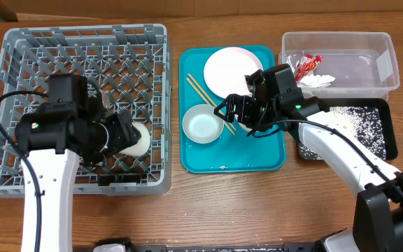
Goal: Sort waste into correct bins and load items into the dishwasher
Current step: 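Place the white cup upside down in the dish rack with the left gripper, then reach the left gripper to the grey metal bowl and grasp its rim, then lift the grey bowl with the left gripper toward the rack's back row, then lower the grey bowl tilted into the back of the dish rack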
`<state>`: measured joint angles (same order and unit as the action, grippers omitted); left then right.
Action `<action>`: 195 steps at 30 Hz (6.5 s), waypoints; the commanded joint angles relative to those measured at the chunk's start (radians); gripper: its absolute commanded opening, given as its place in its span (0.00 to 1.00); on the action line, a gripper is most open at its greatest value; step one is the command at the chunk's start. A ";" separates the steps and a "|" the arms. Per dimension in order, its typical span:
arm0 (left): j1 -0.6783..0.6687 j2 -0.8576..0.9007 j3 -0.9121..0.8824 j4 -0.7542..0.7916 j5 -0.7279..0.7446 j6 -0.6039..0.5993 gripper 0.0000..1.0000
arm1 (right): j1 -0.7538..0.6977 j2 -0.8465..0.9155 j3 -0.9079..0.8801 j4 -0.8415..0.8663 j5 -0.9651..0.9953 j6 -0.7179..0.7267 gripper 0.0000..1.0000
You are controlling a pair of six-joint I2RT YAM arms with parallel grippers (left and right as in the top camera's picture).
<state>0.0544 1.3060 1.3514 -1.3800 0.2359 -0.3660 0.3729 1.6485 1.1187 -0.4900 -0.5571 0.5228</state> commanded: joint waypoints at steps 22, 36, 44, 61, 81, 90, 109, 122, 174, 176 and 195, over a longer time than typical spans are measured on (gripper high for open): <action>-0.081 0.049 -0.367 0.290 -0.132 -0.060 0.82 | -0.002 0.003 0.001 -0.019 0.014 -0.006 0.92; -0.103 0.048 -0.147 0.288 -0.107 0.074 0.90 | -0.051 -0.112 0.171 -0.290 0.099 -0.090 0.84; -0.315 0.066 -0.065 0.454 -0.116 0.207 0.95 | -0.173 -0.282 0.245 -0.470 0.230 -0.090 0.94; -0.492 0.435 -0.065 0.863 -0.187 0.525 0.96 | -0.192 -0.298 0.242 -0.590 0.273 -0.139 0.94; -0.491 0.651 -0.065 0.890 -0.203 0.541 0.45 | -0.192 -0.296 0.229 -0.605 0.287 -0.180 0.95; -0.491 0.644 -0.057 0.879 -0.226 0.514 0.19 | -0.192 -0.296 0.229 -0.604 0.288 -0.180 0.95; -0.471 0.471 0.362 0.393 -0.500 0.359 0.04 | -0.191 -0.296 0.229 -0.589 0.287 -0.179 1.00; -0.392 0.491 0.383 0.599 -1.388 0.085 0.04 | -0.191 -0.296 0.229 -0.533 0.287 -0.179 1.00; -0.273 0.946 0.383 1.336 -1.596 0.501 0.04 | -0.191 -0.296 0.229 -0.533 0.287 -0.179 1.00; -0.266 0.946 0.383 1.339 -1.596 0.500 0.04 | -0.191 -0.296 0.229 -0.533 0.287 -0.179 1.00; -0.241 1.017 0.383 1.336 -1.574 0.505 0.04 | -0.191 -0.296 0.229 -0.533 0.287 -0.179 1.00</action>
<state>-0.1997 2.2765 1.7248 -0.0429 -1.3575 0.1314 0.1829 1.3552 1.3479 -1.0256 -0.2806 0.3466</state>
